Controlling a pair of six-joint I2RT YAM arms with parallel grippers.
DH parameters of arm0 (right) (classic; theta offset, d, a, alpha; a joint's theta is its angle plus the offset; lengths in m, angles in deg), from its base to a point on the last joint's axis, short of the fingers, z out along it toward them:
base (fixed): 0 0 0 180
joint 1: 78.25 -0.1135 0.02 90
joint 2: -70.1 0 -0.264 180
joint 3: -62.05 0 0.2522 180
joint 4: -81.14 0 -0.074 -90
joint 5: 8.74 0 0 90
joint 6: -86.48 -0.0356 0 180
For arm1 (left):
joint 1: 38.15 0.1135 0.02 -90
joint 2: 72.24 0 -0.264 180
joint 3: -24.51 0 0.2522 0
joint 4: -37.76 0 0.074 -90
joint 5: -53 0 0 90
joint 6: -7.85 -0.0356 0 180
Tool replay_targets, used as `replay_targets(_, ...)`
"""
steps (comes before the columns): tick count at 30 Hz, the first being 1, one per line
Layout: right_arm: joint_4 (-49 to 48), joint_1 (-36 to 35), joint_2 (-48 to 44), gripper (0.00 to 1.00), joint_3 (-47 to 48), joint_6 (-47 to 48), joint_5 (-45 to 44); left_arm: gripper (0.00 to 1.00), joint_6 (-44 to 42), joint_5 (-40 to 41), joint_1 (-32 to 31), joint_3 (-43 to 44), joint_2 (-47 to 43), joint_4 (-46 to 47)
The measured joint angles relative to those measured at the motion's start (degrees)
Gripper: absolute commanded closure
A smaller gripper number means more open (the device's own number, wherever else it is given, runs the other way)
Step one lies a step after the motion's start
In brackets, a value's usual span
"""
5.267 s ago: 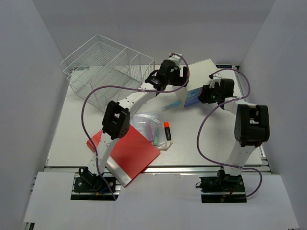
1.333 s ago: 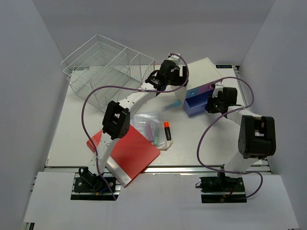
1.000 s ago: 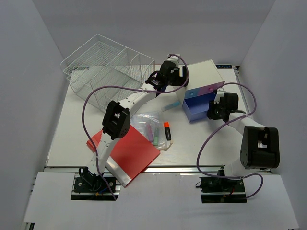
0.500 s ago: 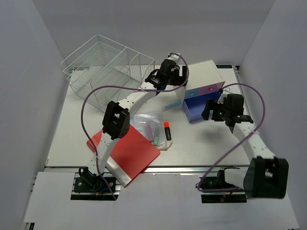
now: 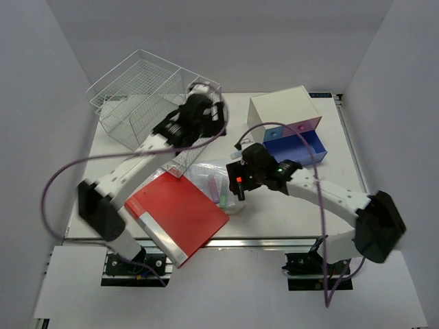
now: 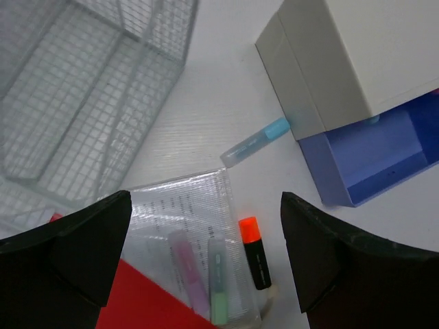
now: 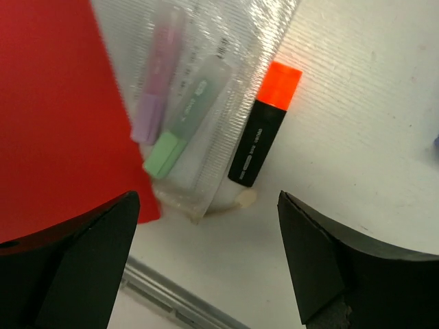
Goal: Organize the desk
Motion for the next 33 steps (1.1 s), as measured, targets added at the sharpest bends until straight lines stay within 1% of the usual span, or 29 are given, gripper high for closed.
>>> replay_targets(2, -0.07, -0.31, 5.77, 0.16, 1.40, -2.25, -2.38, 0.02, 2.86, 1.40, 0.00, -10.10, -11.04, -0.52)
replay_targets(4, 0.15, -0.31, 10.75, 0.17, 2.27, -4.00, -4.98, 0.02, 5.60, 2.14, 0.00, -17.51, -20.24, -2.40)
replay_targets(5, 0.24, -0.31, 12.55, 0.20, 2.47, -4.70, -6.21, 0.02, 6.86, 2.25, 0.00, -20.48, -23.80, -3.08)
replay_targets(7, 0.04, -0.31, 16.11, 0.23, 2.69, -5.38, -7.54, 0.02, 8.94, 2.25, 0.00, -25.44, -29.03, -3.85)
replay_targets(10, -0.33, -0.26, 20.13, 0.36, 2.75, -5.95, -8.87, 0.02, 11.85, 1.84, 0.00, -31.54, -33.42, -5.51)
replay_targets(12, -0.85, -0.26, 22.14, 0.43, 2.84, -6.78, -9.25, 0.02, 12.92, 1.53, 0.00, -34.34, -34.25, -6.14)
replay_targets(13, -1.05, -0.26, 22.67, 0.44, 3.39, -7.02, -9.53, 0.02, 13.40, 1.33, 0.00, -35.26, -34.34, -6.51)
replay_targets(14, -1.95, -0.26, 23.02, 0.52, 3.67, -7.23, -9.79, 0.02, 13.77, 1.11, 0.00, -35.80, -34.34, -6.67)
replay_targets(16, -3.52, -0.26, 23.50, 0.62, 3.74, -7.74, -9.97, 0.02, 14.21, 0.48, 0.00, -36.37, -34.34, -6.60)
replay_targets(17, -4.02, -0.17, 23.50, 0.77, 3.72, -7.98, -9.79, 0.02, 14.23, 0.24, 0.00, -36.39, -34.32, -6.40)
replay_targets(18, -4.61, 0.00, 23.50, 0.85, 3.65, -8.00, -9.68, 0.02, 14.23, 0.04, 0.00, -36.39, -34.27, -6.08)
replay_targets(19, -5.05, 0.35, 23.50, 0.87, 3.58, -8.22, -9.44, 0.02, 14.21, -0.11, 0.00, -36.39, -34.16, -5.84)
replay_targets(21, -5.84, 1.29, 23.50, 0.94, 3.52, -8.46, -8.92, 0.02, 14.14, -0.46, 0.00, -36.39, -33.51, -5.33)
replay_targets(25, -5.79, 3.30, 21.94, 0.95, 3.52, -7.65, -8.48, 0.02, 13.05, -1.92, 0.00, -36.39, -30.08, -3.91)
replay_targets(29, -3.21, 6.58, 15.10, 0.94, 4.17, -6.69, -8.07, 0.02, 11.80, -3.69, 0.00, -36.39, -26.12, -2.43)
replay_targets(33, -2.54, 14.49, 7.28, 0.94, 6.54, -6.29, -8.92, 0.02, 11.74, -5.03, 0.00, -36.33, -22.56, -1.33)
